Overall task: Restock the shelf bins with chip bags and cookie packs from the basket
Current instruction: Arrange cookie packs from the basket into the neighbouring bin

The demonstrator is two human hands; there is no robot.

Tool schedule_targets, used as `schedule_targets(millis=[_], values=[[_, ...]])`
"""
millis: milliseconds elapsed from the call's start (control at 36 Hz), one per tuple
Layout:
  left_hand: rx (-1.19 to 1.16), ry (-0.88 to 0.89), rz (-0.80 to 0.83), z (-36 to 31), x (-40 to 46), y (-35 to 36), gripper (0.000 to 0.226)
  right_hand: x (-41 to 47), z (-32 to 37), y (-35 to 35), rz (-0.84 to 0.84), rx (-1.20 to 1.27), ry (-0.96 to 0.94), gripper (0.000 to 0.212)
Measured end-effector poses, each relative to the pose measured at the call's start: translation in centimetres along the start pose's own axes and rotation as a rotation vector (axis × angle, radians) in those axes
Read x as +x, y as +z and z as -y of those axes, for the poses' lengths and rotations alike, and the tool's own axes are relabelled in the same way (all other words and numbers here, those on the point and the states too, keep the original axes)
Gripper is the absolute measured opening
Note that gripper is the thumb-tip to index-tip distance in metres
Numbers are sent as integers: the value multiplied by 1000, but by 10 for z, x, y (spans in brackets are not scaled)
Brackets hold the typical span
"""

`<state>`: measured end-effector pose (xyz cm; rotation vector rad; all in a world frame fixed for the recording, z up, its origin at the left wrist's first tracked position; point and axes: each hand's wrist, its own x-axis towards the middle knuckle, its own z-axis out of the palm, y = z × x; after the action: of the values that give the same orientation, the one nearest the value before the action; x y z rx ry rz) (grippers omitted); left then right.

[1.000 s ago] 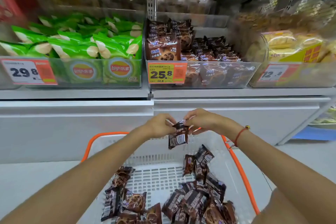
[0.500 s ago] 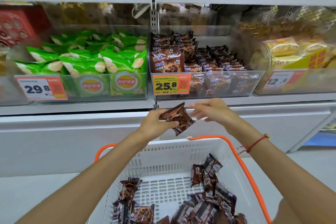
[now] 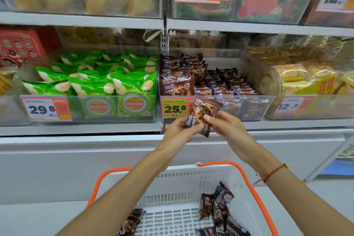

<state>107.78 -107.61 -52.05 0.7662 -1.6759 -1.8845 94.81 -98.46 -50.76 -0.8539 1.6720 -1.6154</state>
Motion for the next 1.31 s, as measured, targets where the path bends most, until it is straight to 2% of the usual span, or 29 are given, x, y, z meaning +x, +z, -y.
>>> schedule_targets(millis=[56, 111, 194, 278, 389, 472, 528, 611, 778, 917, 1028, 1139, 1306], values=[[64, 56, -2, 0, 2, -2, 17, 1, 0, 1, 9, 16, 52, 37], [159, 157, 6, -3, 3, -9, 14, 1, 3, -1, -2, -31, 26, 36], [304, 281, 113, -14, 5, -20, 18, -4, 11, -8, -38, -199, -158, 48], [470, 361, 162, -23, 8, -30, 21, -9, 20, -14, 33, -433, -369, 56], [441, 407, 169, -34, 9, -33, 27, -7, 30, -15, 77, -519, -439, 35], [409, 486, -27, -49, 10, -39, 34, 3, 41, -19, 51, -519, -430, 30], [477, 564, -223, -58, 14, -47, 41, 14, 55, -26, 14, -460, -415, 30], [623, 618, -381, -65, 20, -60, 48, 39, 77, -40, -81, -470, -403, 27], [923, 565, -405, -63, 33, -70, 84, 114, 100, -55, -175, -848, -333, 45], [1014, 591, -419, -58, 37, -74, 85, 151, 93, -35, -71, -934, -239, 57], [1084, 621, -415, -58, 38, -78, 87, 166, 83, -17, -22, -1008, -215, 57], [1119, 625, -430, -57, 39, -77, 89, 167, 83, -11, -89, -1248, -405, 52], [1119, 603, -427, -58, 40, -76, 93, 167, 84, -4, -10, -1591, -611, 50]])
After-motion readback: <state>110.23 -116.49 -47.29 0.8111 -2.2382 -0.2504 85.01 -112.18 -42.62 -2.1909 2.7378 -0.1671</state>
